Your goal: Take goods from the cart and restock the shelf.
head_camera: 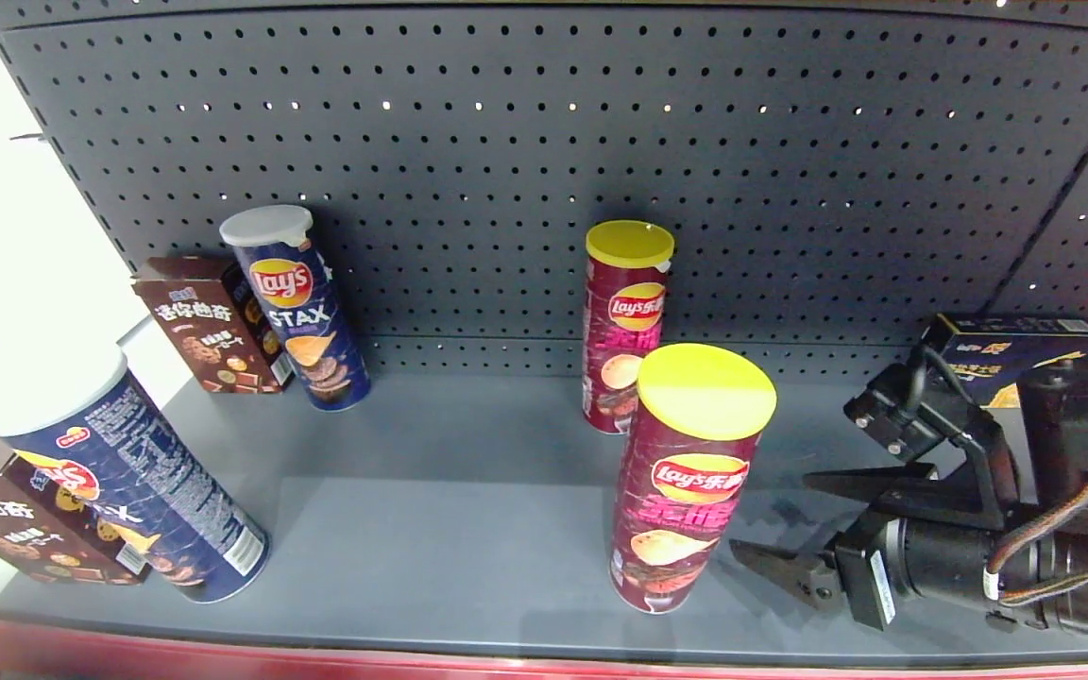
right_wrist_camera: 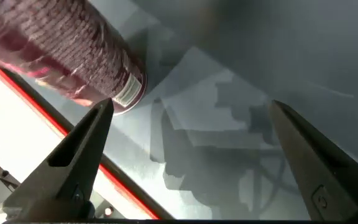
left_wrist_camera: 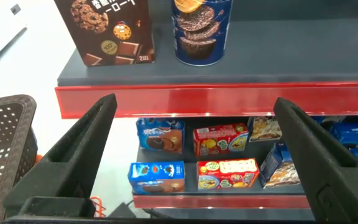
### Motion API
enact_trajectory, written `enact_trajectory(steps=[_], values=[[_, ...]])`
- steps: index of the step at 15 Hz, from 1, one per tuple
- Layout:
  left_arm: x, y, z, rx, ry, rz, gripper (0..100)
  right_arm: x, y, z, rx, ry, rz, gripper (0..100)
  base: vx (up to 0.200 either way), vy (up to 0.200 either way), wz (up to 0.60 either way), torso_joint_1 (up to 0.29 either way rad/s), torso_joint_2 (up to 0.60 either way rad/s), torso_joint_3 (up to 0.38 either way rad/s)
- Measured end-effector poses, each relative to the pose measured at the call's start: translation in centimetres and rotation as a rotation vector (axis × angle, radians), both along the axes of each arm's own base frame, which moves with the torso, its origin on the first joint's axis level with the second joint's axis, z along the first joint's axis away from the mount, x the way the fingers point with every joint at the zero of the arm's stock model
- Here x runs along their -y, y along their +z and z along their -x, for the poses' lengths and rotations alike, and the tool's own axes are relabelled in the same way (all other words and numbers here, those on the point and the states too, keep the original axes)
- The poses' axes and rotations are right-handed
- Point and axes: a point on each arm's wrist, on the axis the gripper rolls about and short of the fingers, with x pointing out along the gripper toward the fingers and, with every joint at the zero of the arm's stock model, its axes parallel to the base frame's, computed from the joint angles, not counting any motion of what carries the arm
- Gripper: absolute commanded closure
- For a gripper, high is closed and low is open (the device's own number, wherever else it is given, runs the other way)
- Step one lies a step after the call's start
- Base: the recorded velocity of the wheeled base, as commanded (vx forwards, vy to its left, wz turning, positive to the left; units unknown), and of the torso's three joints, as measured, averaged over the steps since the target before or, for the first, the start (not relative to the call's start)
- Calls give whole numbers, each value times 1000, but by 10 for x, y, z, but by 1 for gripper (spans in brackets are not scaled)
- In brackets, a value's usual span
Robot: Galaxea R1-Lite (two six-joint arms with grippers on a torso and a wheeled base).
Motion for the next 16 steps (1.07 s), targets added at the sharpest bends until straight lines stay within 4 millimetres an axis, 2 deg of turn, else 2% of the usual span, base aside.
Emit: enact_trajectory(steps=[16], values=[[0,0,0,-1,1,0,0,-26,-3,-25,-18,26,18,0,0,0,0,0,0,0]])
